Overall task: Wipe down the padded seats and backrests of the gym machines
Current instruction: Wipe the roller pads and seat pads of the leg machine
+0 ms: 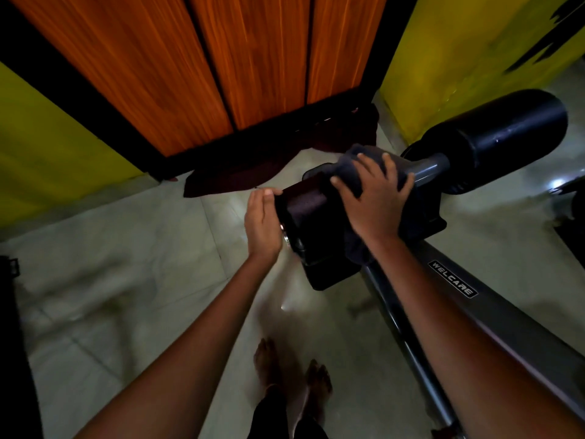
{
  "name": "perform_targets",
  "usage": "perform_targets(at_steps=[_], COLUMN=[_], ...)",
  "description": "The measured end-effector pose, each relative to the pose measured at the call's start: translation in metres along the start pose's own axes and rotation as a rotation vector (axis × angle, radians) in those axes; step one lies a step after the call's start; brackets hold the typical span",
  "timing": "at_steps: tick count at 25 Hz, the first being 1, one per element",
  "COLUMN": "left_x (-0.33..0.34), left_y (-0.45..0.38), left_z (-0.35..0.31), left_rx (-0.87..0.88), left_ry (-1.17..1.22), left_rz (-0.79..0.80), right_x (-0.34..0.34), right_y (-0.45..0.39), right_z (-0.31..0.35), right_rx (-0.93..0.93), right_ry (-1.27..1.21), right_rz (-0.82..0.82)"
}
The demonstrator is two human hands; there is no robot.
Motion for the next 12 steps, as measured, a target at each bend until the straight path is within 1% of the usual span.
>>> perform_targets(at_steps=[1,2,4,5,6,7,8,9,10,11,12], left_x=[0.000,0.000,-0.002,-0.003,-0.003,0.000,0.006,0.015,0.024,0.034,0.041], left_y=[-0.006,-0.012,-0.019,-0.022,-0.023,-0.024,-0.024,-0.024,-0.022,-0.021,-0.018], left_z=[-0.001,-0.002,-0.005,-0.006,-0.011,-0.016,-0.021,-0.026,-0.031,-0.033,-0.033], left_rx=[-0.131,-0.305,-0.669,-0.795,-0.855,-0.865,-0.854,-0.827,-0.808,-0.748,-0.650], left_ry=[0.063,0.129,0.305,0.369,0.393,0.355,0.284,0.216,0.151,0.042,-0.118], left_rz=[-0.007,-0.015,-0.020,-0.029,-0.033,-0.021,0.000,0.019,0.047,0.064,0.059], right_x=[0.003,0.005,0.008,0.006,0.002,-0.002,-0.004,-0.006,-0.007,-0.009,-0.010], right_y=[0.007,0.021,0.053,0.062,0.061,0.053,0.043,0.032,0.018,0.004,-0.006], right_z=[0.014,0.030,0.047,0.042,0.029,0.012,-0.004,-0.018,-0.030,-0.040,-0.042], right_rx=[0.030,-0.035,-0.337,-0.499,-0.633,-0.706,-0.712,-0.644,-0.505,-0.323,-0.133], right_ry=[-0.007,-0.029,-0.103,-0.122,-0.127,-0.124,-0.117,-0.109,-0.123,-0.149,-0.174], right_rz=[-0.026,-0.049,-0.013,0.024,0.057,0.075,0.065,0.039,0.013,-0.022,-0.047])
Point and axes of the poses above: each hand's wrist, its own y-axis away from the middle knuckle, its own x-axis out of the palm, z = x × y, the point moved 1 cm from there along -y, towards the middle knuckle, and after that the axes turned 11 degrees about -z, right-handed, at the moved point
